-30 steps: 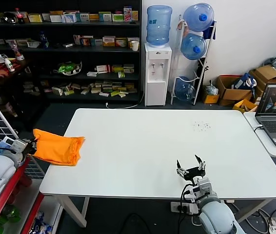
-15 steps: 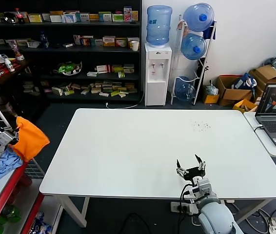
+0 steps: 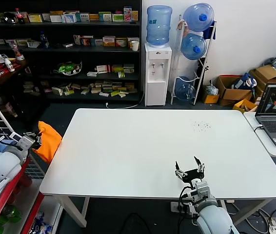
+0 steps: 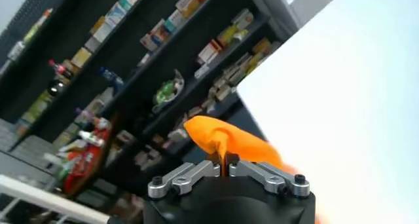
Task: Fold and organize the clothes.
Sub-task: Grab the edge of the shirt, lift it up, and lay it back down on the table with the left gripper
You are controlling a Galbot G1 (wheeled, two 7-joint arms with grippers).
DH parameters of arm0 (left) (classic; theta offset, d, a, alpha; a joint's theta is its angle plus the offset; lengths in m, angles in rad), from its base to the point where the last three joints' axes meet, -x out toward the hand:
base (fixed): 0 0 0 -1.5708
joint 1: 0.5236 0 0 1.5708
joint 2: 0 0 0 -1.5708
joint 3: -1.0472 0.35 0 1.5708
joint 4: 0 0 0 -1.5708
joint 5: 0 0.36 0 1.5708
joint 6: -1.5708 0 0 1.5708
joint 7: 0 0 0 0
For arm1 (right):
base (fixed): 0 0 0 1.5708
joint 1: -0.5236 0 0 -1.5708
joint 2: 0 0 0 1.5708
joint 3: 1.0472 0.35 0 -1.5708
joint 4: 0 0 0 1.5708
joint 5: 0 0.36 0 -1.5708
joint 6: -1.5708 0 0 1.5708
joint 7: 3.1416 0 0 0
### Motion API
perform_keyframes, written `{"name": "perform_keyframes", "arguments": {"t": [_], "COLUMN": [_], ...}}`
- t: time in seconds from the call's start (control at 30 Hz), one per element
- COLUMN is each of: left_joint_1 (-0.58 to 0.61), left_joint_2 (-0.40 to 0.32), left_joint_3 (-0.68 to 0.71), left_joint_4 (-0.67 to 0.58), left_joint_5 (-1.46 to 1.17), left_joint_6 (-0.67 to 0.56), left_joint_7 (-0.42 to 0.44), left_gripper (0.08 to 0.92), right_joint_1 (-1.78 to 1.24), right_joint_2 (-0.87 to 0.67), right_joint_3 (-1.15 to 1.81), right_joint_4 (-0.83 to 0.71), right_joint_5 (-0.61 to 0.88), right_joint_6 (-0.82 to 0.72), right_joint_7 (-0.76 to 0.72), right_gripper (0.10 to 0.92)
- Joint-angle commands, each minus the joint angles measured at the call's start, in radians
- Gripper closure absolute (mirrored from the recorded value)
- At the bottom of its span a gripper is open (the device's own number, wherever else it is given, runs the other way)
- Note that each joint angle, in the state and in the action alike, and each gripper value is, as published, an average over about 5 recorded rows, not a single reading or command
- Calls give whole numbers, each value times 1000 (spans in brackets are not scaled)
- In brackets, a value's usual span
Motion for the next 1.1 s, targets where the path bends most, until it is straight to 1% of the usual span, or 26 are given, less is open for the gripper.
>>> {"name": "perform_keyframes", "arguments": {"t": [0.03, 0.17, 0.3, 0.43, 0.6, 0.8, 0.93, 1.03, 1.1], "left_joint_1": [52, 83, 109, 117, 90, 59, 37, 28, 26], "left_joint_2": [-117, -207, -331, -456, -635, -832, -933, -993, -1020], "left_joint_3": [-3, 13, 35, 59, 85, 122, 153, 168, 175], "left_joint_4": [-283, -319, -307, -272, -210, -133, -80, -45, -27], "left_joint_5": [-436, -508, -521, -487, -414, -350, -332, -335, -342], "left_joint_6": [106, 120, 110, 77, 35, -13, -49, -81, -108], "left_joint_7": [-237, -309, -350, -368, -381, -392, -403, -407, -406], "left_gripper": [872, 872, 872, 872, 872, 872, 872, 872, 872], "right_joint_1": [-17, -23, -38, -55, -67, -75, -76, -78, -80], "right_joint_2": [3, 6, -3, -16, -28, -51, -56, -56, -57], "right_joint_3": [13, 16, 28, 41, 56, 85, 98, 107, 112], "right_joint_4": [9, 16, 17, 15, 7, 10, 13, 11, 9], "right_joint_5": [-21, -41, -44, -47, -53, -27, -4, 6, 10], "right_joint_6": [1, 4, 17, 48, 102, 154, 158, 159, 159], "right_joint_7": [-2, -4, -11, -23, -40, -65, -64, -62, -61], "right_gripper": [203, 203, 203, 203, 203, 203, 203, 203, 203]}}
